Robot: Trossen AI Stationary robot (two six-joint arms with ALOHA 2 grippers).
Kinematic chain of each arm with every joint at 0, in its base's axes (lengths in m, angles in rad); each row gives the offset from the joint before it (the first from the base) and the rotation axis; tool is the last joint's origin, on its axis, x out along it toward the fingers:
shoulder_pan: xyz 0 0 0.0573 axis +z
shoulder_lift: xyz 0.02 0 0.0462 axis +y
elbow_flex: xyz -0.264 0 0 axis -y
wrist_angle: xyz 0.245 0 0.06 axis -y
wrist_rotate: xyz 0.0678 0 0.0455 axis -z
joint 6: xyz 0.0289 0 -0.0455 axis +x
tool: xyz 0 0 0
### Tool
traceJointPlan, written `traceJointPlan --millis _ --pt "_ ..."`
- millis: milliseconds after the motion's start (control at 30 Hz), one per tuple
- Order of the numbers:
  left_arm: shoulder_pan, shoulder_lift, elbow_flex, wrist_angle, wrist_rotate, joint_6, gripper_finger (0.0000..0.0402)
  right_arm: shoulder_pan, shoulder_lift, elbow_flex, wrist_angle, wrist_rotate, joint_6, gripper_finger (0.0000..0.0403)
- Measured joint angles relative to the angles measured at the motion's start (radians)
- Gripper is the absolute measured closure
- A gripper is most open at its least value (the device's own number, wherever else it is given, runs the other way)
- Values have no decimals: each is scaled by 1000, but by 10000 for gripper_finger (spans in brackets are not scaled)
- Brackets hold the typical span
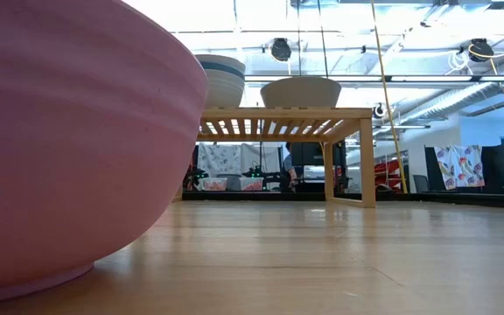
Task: Place and stack bowls onto a shelf
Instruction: Stack the small pink bowl on top of the small white bowl on the shelf
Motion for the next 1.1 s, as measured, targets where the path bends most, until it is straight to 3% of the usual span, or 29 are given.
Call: traceJointPlan --millis 367,1100 --pt "0 3 -79 120 2 -35 307 0 -24 0 0 -3 0 403" --pt "14 170 -80 223 75 -17 308 0 -24 0 0 -3 -2 403"
